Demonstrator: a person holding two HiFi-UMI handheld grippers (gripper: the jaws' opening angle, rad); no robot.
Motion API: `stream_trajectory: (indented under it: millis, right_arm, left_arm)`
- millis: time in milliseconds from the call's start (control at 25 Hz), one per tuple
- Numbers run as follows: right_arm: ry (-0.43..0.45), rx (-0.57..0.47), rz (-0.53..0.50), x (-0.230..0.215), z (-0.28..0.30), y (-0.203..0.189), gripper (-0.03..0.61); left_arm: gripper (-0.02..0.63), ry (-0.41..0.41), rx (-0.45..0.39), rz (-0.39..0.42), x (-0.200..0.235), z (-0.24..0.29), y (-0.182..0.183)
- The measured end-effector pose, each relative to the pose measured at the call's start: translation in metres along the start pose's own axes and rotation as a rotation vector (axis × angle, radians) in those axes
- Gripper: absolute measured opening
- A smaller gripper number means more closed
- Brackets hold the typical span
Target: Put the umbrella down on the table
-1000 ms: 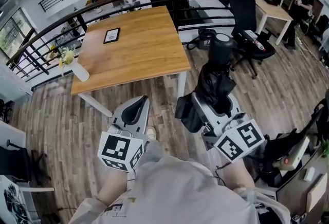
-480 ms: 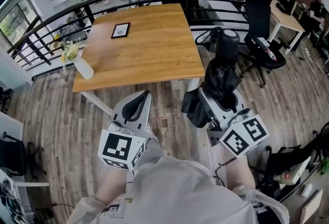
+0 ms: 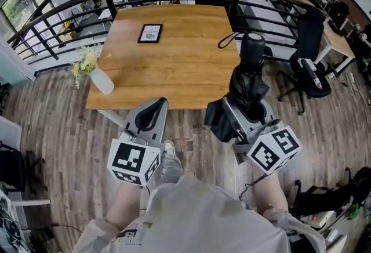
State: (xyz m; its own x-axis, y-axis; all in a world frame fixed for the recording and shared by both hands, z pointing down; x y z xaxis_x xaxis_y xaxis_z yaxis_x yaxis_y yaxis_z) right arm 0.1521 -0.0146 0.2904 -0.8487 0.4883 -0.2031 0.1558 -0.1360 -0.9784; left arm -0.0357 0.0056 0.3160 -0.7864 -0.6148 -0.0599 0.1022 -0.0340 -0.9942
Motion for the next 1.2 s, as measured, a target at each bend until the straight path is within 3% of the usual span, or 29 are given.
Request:
stream_trajectory:
  millis: [280, 600, 800, 1200]
  right_arm:
    - [-0.006, 0.059, 0.032, 0.005, 0.151, -0.003, 0.265]
    - [-0.021, 0.106, 0.025, 0.008, 0.277, -0.003, 0.266]
    - [-0.049, 0.137, 0.048, 0.005, 0.325, -0.012, 0.267]
    - [-0.036, 0.205, 0.129, -0.009, 0.385, -0.025, 0.267]
  left_arm:
    - [0.017, 0.029, 0.014, -0.045, 0.142, 0.044, -0.015]
    - [0.017, 0.029, 0.034, -0.053, 0.262, 0.083, -0.024]
    - [0.017, 0.036, 0.052, -0.019, 0.309, 0.099, -0.031]
    - [0.017, 0.062, 0.068, -0.061, 0.353, 0.128, -0.042]
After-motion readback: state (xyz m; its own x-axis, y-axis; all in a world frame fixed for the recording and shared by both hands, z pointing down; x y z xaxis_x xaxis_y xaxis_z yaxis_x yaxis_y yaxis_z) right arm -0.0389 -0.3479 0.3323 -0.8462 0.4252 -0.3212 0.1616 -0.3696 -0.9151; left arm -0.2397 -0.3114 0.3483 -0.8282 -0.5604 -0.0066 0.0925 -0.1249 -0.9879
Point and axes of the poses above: the fingertips, and each gripper's own axes: z forward along the fingers, x to its left, y out of its top, the point moved 2 cm from there along -z, backward along the fingers, and after that the axes turned 8 degrees about -y, right-handed, at the moved point
